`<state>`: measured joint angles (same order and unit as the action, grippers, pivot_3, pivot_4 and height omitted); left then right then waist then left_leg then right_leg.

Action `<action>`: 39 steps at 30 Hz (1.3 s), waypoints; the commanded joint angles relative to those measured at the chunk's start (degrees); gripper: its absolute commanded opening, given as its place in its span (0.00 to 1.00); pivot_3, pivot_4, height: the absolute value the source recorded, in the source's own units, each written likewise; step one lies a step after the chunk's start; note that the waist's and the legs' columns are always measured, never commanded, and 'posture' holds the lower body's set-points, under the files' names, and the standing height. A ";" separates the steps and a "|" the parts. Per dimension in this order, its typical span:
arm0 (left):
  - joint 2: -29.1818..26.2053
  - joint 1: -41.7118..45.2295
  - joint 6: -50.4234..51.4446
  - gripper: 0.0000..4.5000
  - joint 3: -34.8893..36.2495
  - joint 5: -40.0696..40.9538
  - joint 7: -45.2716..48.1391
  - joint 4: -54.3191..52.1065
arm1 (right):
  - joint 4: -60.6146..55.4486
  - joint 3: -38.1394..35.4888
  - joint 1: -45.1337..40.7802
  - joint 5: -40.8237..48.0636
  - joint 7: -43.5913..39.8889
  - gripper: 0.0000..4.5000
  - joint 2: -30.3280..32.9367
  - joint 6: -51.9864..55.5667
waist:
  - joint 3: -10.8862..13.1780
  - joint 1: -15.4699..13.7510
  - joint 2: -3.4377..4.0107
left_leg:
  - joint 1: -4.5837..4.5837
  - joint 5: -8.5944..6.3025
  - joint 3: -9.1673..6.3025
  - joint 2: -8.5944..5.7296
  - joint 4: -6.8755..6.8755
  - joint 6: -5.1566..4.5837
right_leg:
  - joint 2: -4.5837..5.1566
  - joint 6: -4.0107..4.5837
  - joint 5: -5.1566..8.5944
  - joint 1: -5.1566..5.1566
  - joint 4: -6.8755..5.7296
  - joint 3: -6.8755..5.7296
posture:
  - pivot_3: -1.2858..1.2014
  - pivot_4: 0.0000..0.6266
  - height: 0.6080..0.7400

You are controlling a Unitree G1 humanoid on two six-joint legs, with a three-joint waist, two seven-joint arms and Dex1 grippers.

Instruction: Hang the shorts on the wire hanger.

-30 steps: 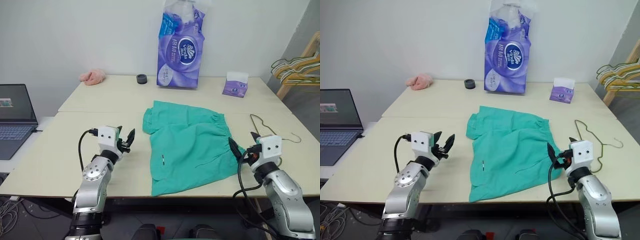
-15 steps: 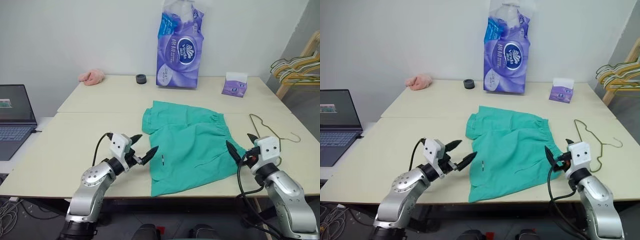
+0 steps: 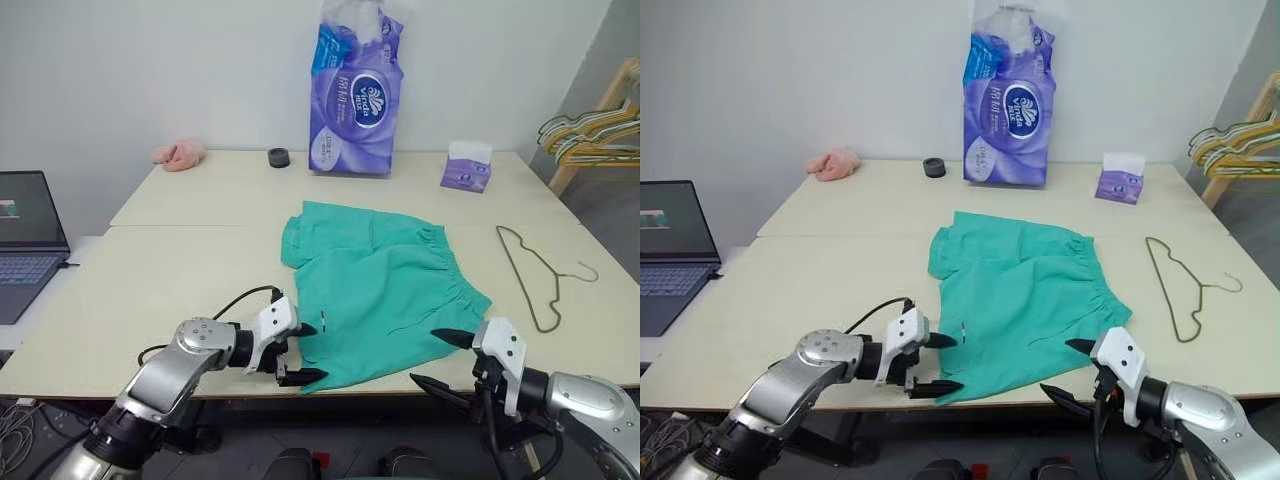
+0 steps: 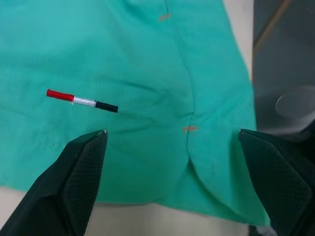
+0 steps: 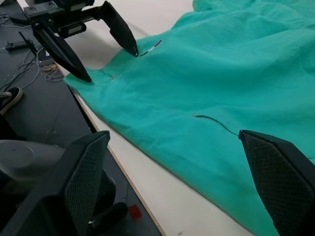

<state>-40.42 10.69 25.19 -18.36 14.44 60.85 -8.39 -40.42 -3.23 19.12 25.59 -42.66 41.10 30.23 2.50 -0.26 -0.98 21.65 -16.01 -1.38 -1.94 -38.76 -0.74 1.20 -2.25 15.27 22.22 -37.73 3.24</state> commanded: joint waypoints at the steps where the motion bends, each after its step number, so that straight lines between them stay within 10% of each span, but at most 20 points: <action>1: 0.41 1.67 -3.37 1.00 -1.06 -2.02 1.46 1.45 | -2.02 -1.01 0.52 0.25 -0.27 1.00 0.28 -1.26 | 0.03 0.25 -0.02 | 0.01 -0.01 0.00 0.02 0.00 0.01 | 0.00 0.00 0.00 0.00 0.00 -0.01 | 0.50 0.04 1.00; 7: 3.13 0.95 -7.72 1.00 -2.32 -3.75 1.61 3.59 | 0.36 -1.79 3.22 -2.97 0.06 1.00 -0.72 -6.92 | 0.06 0.38 -0.01 | 0.01 -0.05 0.00 0.06 0.00 0.03 | 0.00 -0.01 0.00 0.00 0.02 -0.06 | 0.49 0.05 1.00; 22: 7.36 2.34 -18.52 0.00 -0.03 -9.10 -3.30 9.66 | 10.48 -3.99 0.70 -13.61 -1.07 1.00 2.95 -18.61 | 0.14 0.39 0.02 | 0.00 -0.06 0.01 0.09 0.00 0.04 | 0.00 -0.08 -0.04 0.00 0.02 -0.13 | 0.49 0.06 1.00; 39: 8.42 7.10 -16.19 0.00 5.94 -4.17 -2.30 9.45 | 41.68 11.50 -19.97 -52.00 8.38 1.00 12.24 -54.80 | 0.36 1.05 -0.01 | -0.09 -0.06 0.06 0.10 0.01 0.04 | -0.08 -0.07 -0.15 -0.04 -0.04 -0.11 | 0.49 0.05 1.00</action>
<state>-32.05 16.56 8.73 -14.22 8.86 58.25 2.87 -0.51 6.52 0.83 -23.59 -35.80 54.02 -22.65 2.85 0.79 -0.99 21.50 -16.07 -1.29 -1.83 -38.75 -0.69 1.10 -2.32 15.12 22.13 -37.78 3.16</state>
